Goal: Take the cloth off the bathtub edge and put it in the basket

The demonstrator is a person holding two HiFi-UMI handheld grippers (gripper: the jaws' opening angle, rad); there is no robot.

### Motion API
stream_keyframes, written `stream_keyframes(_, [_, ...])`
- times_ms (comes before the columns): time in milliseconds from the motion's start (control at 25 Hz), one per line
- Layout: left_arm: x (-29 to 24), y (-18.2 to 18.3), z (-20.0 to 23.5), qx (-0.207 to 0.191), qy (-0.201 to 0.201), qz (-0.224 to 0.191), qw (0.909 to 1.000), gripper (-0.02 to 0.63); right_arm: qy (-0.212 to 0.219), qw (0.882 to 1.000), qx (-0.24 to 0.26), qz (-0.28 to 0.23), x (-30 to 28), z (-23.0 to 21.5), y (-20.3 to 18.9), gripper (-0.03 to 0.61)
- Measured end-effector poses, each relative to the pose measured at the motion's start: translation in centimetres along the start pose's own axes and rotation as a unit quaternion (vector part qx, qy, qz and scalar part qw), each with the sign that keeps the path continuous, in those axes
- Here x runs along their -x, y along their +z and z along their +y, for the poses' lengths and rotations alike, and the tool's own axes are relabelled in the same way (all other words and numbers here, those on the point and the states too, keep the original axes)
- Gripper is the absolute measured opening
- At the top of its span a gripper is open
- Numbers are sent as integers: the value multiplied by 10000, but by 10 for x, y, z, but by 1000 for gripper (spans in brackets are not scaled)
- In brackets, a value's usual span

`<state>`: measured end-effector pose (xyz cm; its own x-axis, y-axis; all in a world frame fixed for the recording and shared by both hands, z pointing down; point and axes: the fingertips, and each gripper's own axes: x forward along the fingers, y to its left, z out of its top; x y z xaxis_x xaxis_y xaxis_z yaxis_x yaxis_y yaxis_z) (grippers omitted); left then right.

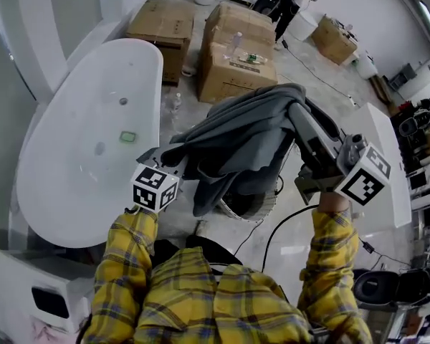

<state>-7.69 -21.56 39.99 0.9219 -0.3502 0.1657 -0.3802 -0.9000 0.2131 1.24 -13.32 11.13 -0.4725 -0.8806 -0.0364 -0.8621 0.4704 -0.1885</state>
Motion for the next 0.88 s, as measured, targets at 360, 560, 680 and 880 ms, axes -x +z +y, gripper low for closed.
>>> stream_keyframes(360, [-34, 52, -36, 296, -555, -385, 9973, 37, -947, 9933, -154, -637, 88, -50, 15, 98])
stream_keyframes(560, [-66, 91, -67, 803, -1105, -868, 9868, 35, -1371, 9882, -154, -662, 126, -79, 4, 98])
stream_keyframes(680, [-91, 105, -97, 765, -1416, -902, 9828, 37, -1625, 9837, -285, -711, 156, -97, -2, 98])
stream_keyframes(880, [-133, 108, -143, 722, -1801, -714, 9784, 37, -1973, 9765, -448, -748, 202, -128, -6, 98])
